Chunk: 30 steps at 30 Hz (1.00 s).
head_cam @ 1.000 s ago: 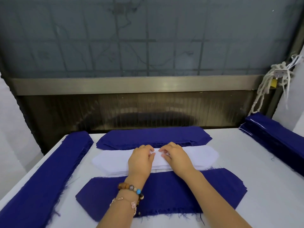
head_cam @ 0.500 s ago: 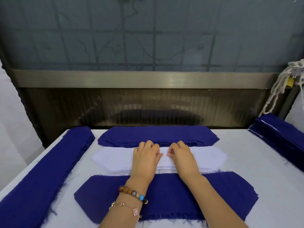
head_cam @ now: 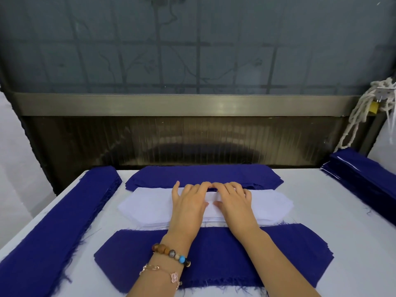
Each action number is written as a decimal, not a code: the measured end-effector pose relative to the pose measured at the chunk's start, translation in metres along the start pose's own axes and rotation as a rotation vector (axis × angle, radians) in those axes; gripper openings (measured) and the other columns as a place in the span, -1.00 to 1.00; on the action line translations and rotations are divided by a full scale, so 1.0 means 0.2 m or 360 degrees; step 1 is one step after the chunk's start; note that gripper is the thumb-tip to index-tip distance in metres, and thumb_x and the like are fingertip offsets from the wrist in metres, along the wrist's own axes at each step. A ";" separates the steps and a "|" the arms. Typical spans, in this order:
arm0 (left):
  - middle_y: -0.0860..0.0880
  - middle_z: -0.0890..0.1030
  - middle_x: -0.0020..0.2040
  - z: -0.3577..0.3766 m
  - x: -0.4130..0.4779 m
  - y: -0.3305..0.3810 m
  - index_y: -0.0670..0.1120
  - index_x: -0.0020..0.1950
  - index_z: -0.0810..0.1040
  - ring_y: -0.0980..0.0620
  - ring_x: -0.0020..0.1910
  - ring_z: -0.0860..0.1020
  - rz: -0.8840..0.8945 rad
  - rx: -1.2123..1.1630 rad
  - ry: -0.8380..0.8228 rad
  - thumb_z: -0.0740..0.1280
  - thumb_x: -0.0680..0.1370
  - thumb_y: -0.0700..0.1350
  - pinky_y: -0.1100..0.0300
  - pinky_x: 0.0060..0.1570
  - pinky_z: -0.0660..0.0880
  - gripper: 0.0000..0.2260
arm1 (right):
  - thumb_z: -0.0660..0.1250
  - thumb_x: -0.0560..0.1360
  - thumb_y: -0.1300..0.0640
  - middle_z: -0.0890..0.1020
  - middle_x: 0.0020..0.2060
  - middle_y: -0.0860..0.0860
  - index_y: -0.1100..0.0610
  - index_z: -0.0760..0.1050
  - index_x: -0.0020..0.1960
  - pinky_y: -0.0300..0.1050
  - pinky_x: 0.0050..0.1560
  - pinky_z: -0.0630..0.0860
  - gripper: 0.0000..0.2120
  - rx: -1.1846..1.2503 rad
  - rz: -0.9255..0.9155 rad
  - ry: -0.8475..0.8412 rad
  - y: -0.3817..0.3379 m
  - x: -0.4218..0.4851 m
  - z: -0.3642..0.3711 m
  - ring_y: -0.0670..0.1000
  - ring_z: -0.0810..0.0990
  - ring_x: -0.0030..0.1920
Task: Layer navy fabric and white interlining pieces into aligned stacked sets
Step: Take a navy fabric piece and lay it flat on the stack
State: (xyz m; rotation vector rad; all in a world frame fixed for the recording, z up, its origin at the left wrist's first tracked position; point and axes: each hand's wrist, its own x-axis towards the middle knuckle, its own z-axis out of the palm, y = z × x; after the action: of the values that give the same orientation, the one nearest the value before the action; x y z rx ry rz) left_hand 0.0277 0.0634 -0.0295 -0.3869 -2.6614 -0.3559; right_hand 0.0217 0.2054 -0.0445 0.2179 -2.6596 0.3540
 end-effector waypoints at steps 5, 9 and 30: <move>0.14 0.44 0.19 0.02 -0.01 -0.03 0.15 0.26 0.40 0.11 0.22 0.38 -0.0130 0.0080 -0.0110 0.16 0.64 0.07 -0.11 0.46 -0.05 -0.79 | 0.19 0.60 0.03 0.43 0.23 -0.07 -0.10 0.39 0.29 0.01 0.36 0.02 -0.73 -0.0174 0.0059 -0.0056 0.04 0.01 -0.03 0.02 0.23 0.35; 0.14 0.43 0.18 -0.01 0.00 -0.07 0.15 0.26 0.39 0.09 0.22 0.39 -0.0077 0.0164 -0.0160 0.15 0.63 0.09 -0.23 0.46 -0.08 -0.78 | 0.20 0.58 -0.07 0.45 0.24 -0.08 -0.10 0.37 0.29 0.10 0.43 -0.01 -0.71 -0.0256 0.0124 -0.0188 0.14 0.02 -0.12 0.03 0.27 0.34; -0.09 0.49 0.12 -0.24 -0.10 -0.68 0.00 -0.01 0.56 -0.17 0.16 0.42 -0.0900 -0.0264 -0.0036 0.38 0.50 0.14 -0.09 0.10 0.35 -0.77 | 0.28 0.54 -0.12 0.57 0.10 0.03 0.00 0.53 0.18 0.02 0.09 0.23 -0.70 0.0000 0.1156 0.0062 0.60 -0.06 -0.21 0.12 0.41 0.15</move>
State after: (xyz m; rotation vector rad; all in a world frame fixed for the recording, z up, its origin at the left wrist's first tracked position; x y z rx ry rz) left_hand 0.0199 -0.0831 -0.0217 0.3309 -2.7301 -0.7453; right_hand 0.0247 0.3338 -0.0397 -0.7648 -2.6090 0.5663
